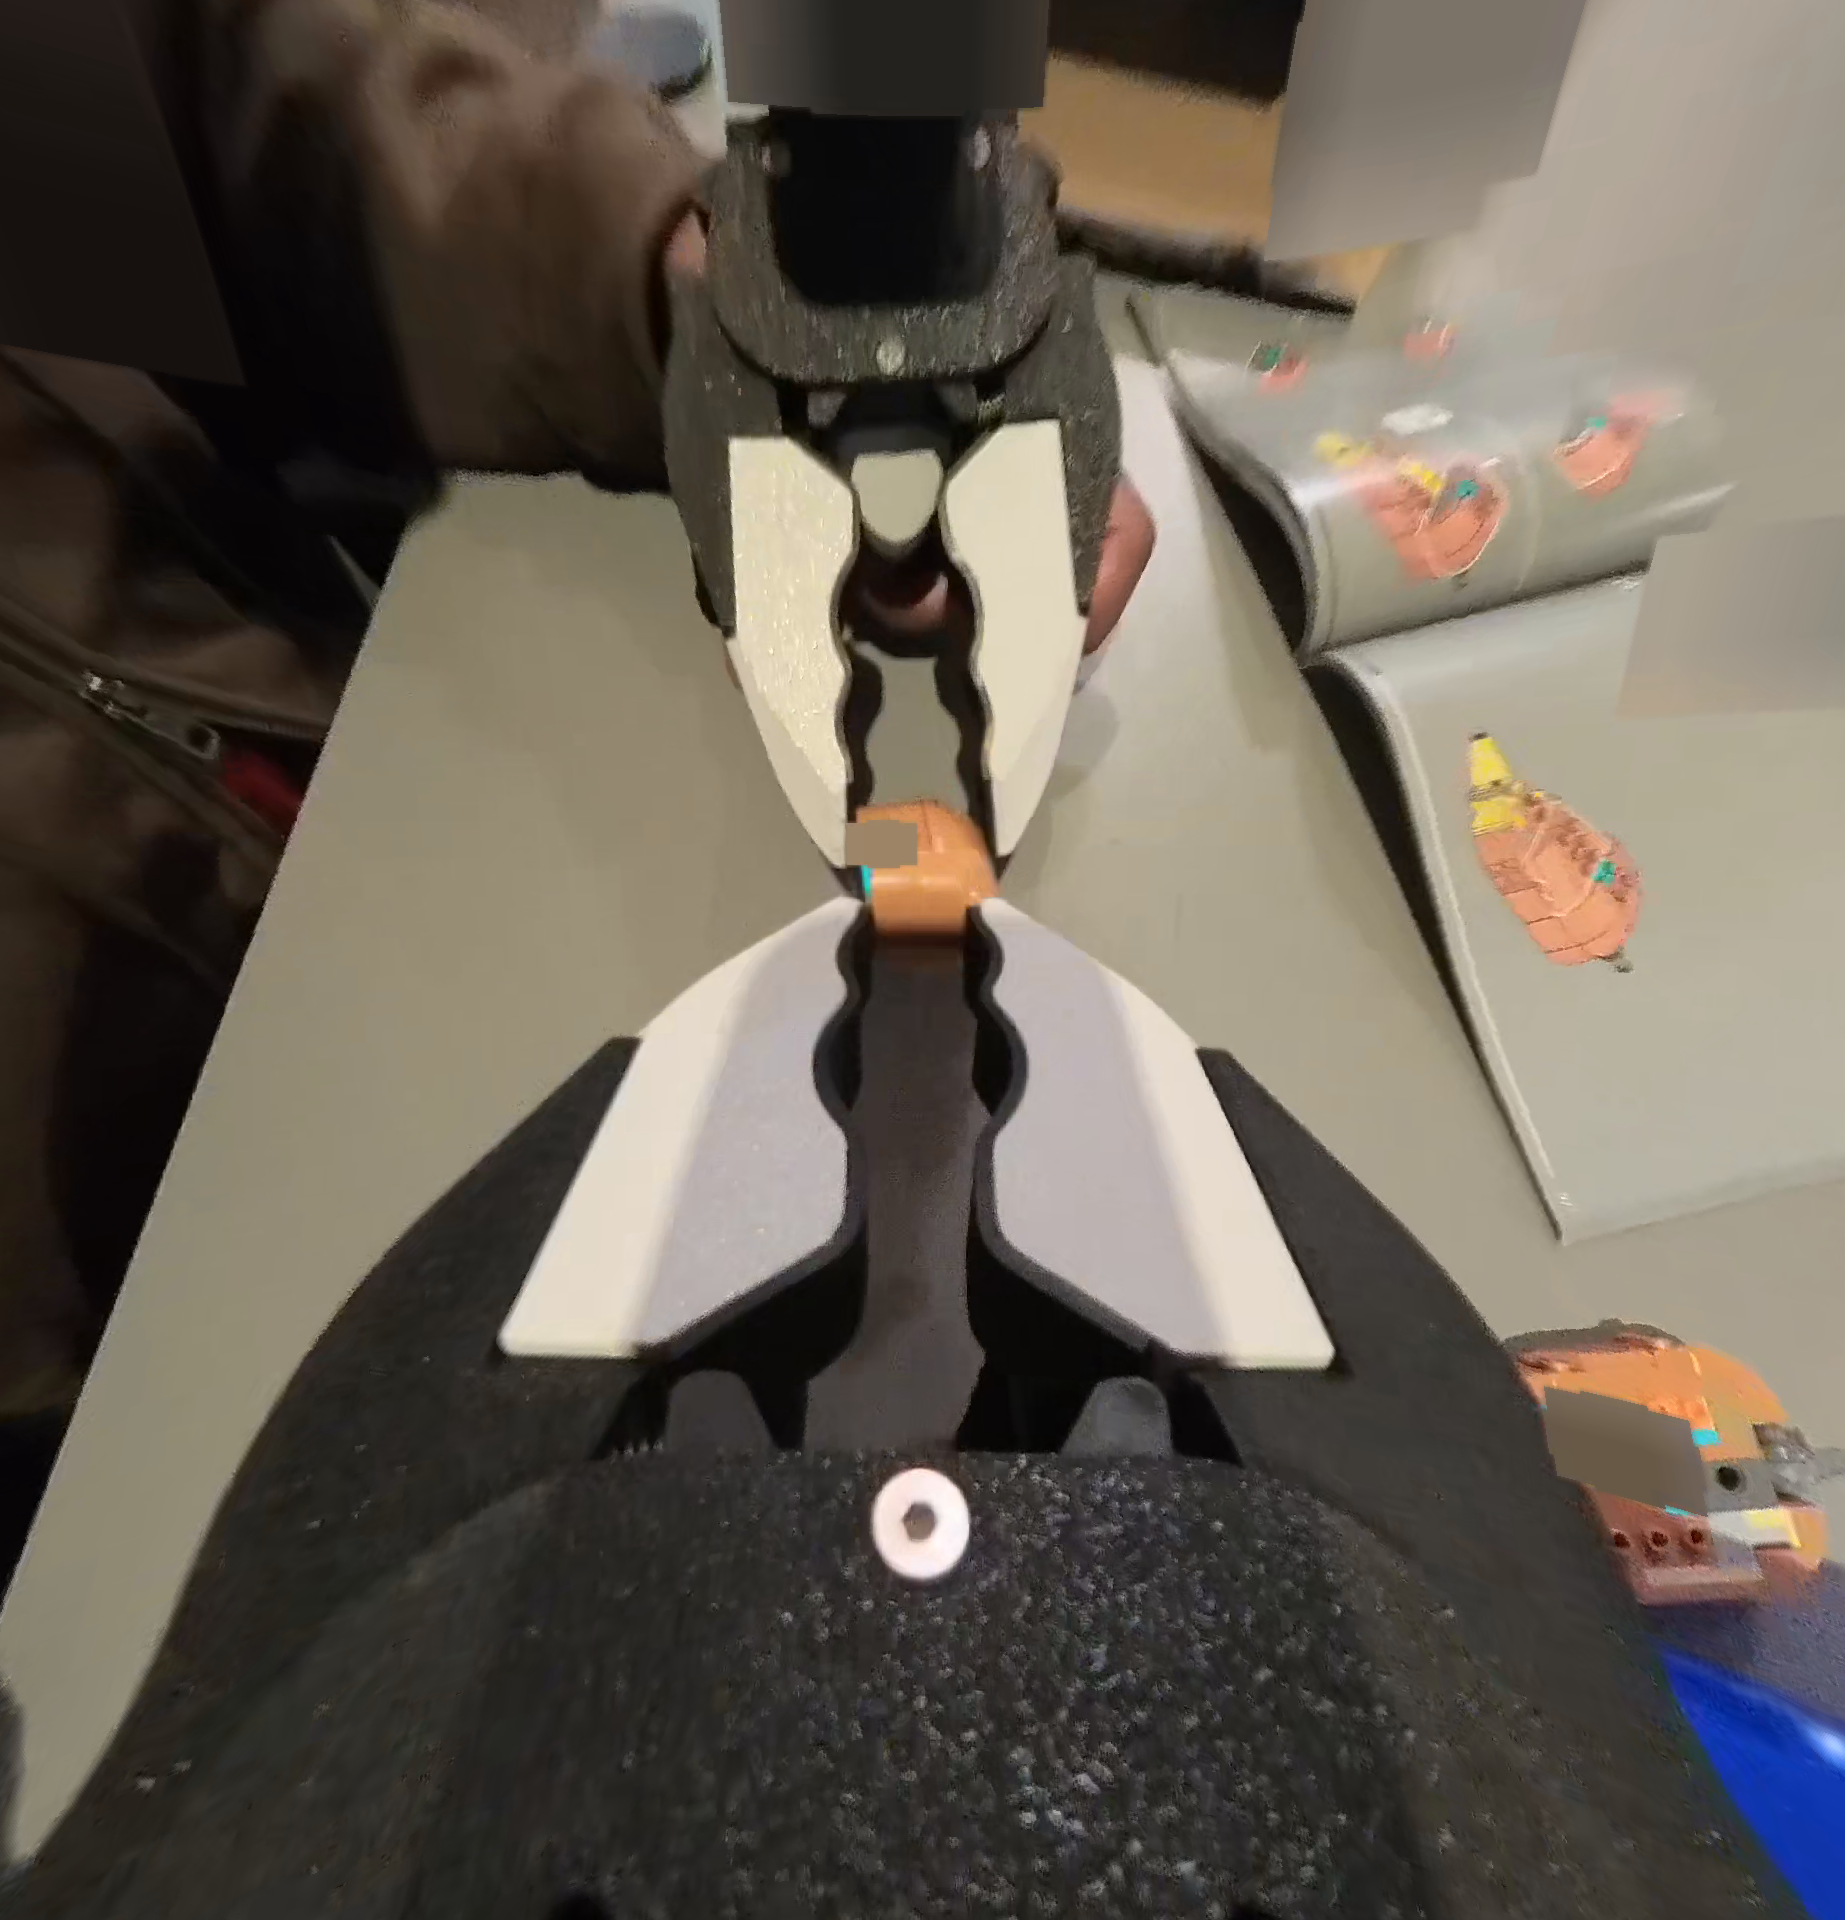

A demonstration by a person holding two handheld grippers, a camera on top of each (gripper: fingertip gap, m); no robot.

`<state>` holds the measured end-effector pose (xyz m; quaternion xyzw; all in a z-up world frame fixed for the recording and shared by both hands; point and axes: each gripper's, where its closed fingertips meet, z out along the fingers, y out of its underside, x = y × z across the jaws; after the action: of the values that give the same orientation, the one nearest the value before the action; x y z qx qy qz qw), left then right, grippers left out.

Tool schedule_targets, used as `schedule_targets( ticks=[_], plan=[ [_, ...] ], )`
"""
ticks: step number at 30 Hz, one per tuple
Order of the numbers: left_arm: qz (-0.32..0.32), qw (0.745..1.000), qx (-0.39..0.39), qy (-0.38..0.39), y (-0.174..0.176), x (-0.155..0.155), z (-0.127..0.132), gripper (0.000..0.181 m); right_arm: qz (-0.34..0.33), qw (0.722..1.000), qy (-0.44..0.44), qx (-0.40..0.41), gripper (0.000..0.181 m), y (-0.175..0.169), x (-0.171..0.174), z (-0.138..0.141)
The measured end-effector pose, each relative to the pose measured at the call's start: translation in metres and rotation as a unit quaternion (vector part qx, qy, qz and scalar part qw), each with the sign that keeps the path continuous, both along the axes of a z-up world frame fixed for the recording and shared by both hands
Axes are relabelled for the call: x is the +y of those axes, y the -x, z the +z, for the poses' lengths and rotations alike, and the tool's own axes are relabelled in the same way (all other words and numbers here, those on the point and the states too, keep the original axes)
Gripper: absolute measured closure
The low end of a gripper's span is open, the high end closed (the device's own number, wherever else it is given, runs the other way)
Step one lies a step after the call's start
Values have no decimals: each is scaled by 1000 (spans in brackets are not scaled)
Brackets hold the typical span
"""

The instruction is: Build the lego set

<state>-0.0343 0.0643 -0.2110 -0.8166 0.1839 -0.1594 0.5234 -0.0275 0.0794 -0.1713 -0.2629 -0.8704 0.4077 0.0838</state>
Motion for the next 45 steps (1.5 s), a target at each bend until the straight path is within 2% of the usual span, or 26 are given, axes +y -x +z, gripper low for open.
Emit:
schedule_targets(
  ticks=[5, 16, 45],
  plan=[
    [6, 1000, -17, -15, 3, 0, 5, 148, 14, 998, -60, -27, 165, 4, -7, -12],
    [15, 998, -56, -30, 7, 0, 12, 148, -1, 993, -111, -35, 165, 8, -7, -15],
    [37, 991, -118, -57, 18, 0, 25, 149, -45, 975, -218, 11, 165, 18, -5, -10]
  ],
)
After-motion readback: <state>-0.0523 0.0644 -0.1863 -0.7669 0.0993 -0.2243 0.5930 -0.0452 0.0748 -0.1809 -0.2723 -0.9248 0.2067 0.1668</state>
